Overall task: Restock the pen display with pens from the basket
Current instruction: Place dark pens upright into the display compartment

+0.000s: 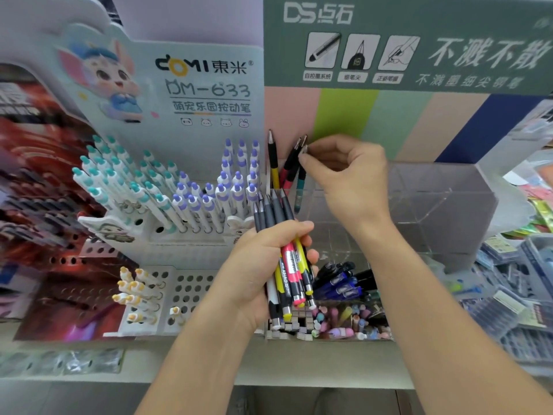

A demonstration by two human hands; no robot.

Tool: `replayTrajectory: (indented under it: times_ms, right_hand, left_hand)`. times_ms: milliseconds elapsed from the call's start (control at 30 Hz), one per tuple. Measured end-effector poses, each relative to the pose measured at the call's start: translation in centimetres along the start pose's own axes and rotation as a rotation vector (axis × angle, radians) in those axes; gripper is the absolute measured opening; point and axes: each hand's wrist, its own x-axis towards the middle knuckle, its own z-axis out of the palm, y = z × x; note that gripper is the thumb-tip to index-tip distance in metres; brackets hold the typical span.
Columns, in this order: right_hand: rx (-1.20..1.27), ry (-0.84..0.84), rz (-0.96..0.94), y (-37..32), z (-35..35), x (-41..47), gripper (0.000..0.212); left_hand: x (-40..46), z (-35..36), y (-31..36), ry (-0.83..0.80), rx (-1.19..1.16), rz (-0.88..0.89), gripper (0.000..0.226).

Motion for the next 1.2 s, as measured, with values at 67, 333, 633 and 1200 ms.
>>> replayTrajectory:
  times_ms: [67,333,633,1200]
  right_hand:
    - [0.034,-0.085,-0.005,-0.2,0.5,0.0,0.011]
    - [-0.178,-0.089,-0.086,-1.0,-0.7,-0.2,0.006]
    - [0.062,-0.451,0.588,-2.2,-3.8,-3.8,0.022]
    - [0.375,0.037,0.203,-2.9,-3.1,-1.0,0.007]
  left_hand:
    - [-0.1,0.1,0.0,0.018,0.003,0.007,0.015]
    - [0.0,0.4,0.2,0.001,-0.072,0.01,0.015]
    - [0.4,1.3,0.8,-0.098,0.048,-0.011,0.009]
    - [0.8,0.6,0.2,-0.006,0.01,0.051,0.025]
